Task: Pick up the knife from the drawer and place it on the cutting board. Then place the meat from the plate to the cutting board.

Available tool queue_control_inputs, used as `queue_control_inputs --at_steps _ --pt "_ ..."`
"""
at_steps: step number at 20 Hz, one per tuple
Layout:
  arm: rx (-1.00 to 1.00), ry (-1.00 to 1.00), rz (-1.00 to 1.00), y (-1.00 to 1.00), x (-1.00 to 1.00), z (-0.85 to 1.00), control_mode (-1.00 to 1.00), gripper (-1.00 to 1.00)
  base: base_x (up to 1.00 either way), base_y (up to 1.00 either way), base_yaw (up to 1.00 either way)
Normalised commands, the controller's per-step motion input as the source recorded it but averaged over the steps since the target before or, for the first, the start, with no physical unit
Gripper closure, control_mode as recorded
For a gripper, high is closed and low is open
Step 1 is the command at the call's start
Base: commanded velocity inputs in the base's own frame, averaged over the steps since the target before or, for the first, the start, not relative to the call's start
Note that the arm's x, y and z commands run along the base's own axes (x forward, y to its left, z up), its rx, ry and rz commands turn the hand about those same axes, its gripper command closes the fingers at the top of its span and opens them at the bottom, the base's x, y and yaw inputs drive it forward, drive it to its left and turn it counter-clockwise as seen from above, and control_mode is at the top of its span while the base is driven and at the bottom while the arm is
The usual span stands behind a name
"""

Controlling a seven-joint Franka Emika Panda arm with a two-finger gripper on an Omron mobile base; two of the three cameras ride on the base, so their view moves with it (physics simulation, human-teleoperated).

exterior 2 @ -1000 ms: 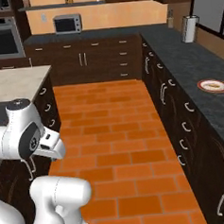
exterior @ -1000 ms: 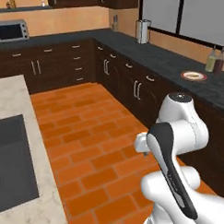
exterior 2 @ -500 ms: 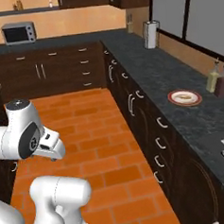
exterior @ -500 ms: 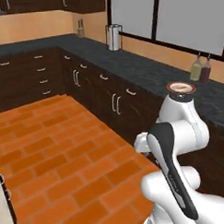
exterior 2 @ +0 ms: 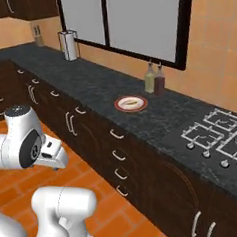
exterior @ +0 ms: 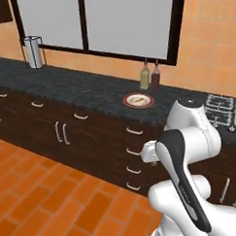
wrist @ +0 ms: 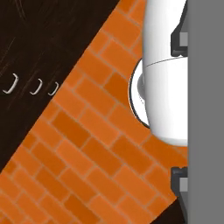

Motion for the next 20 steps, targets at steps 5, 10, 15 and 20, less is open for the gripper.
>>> queue_control_inputs --at_steps 5,10,15,20 --pt "0.0 0.0 0.0 0.0 0.0 0.0 1.0 -1.0 0.48 0.29 -0.84" --pt "0.0 0.0 0.0 0.0 0.0 0.0 1.0 -1.0 0.61 0.37 -0.79" --pt "0.0 0.0 0.0 0.0 0.0 0.0 1.0 -1.0 0.55 0.71 -0.66" --pt "0.0 0.0 0.0 0.0 0.0 0.0 1.0 -1.0 0.15 1.0 -0.2"
